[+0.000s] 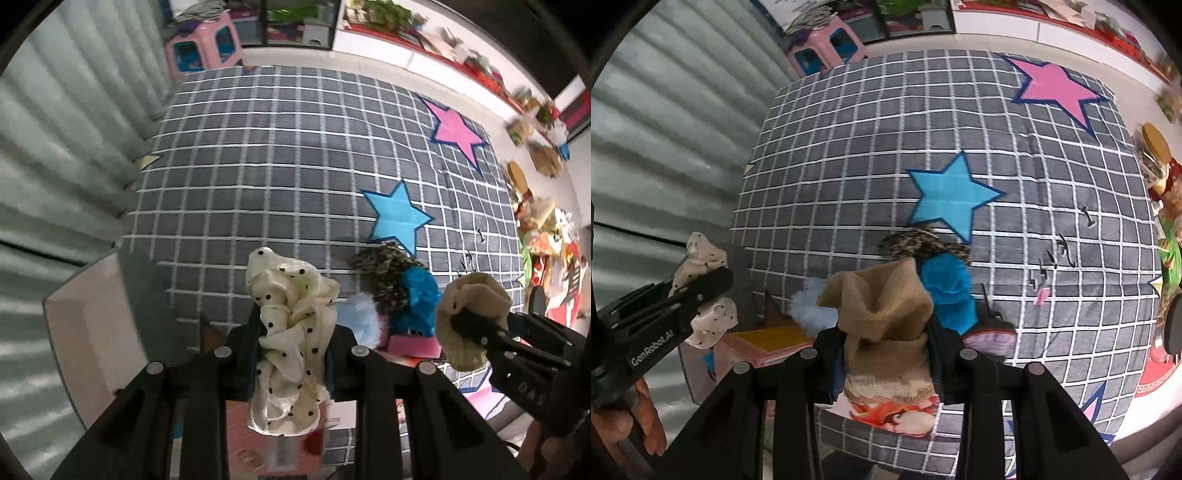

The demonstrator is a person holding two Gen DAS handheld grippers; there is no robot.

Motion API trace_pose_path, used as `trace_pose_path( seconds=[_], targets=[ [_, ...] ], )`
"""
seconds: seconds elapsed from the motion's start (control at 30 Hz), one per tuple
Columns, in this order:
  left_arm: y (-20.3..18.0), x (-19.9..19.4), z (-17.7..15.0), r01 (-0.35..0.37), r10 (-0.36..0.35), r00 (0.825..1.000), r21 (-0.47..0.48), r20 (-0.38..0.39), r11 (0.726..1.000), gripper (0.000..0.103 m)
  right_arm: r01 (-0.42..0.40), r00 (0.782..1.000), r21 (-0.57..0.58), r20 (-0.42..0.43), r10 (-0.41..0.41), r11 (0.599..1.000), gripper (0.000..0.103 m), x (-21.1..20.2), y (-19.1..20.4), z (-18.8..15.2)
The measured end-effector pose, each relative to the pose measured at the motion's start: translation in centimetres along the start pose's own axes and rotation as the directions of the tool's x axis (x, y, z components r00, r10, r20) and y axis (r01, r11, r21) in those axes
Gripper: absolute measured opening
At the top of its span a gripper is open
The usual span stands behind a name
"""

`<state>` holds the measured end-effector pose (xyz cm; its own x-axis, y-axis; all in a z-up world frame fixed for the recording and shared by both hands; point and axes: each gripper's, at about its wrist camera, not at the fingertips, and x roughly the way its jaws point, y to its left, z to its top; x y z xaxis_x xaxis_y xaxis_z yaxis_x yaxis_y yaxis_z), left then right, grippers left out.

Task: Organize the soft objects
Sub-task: 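Carry the polka-dot scrunchie and beige sock over the white box with both tools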

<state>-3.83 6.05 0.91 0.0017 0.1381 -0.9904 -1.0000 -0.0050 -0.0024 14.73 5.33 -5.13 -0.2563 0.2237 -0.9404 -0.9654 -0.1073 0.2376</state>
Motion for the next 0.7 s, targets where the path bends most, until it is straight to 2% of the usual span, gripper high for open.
trace_pose_path(
  seconds=[0.3,0.7],
  targets=[
    [4.6,-2.4,-3.5,0.012,-0.010,0.999,-0.053,0.031,0.999,0.030,0.002,1.000,-0.069,0.008,-0.001,0.998,0.037,-0.7,4.4,-1.7],
    [7.1,-3.8,-9.3,0.061,-0.060,0.998,-0.055,0.023,0.997,0.030,0.013,1.000,-0.116,0.002,-0.013,0.993,0.037,-1.2,9.5,-5.9]
  ],
)
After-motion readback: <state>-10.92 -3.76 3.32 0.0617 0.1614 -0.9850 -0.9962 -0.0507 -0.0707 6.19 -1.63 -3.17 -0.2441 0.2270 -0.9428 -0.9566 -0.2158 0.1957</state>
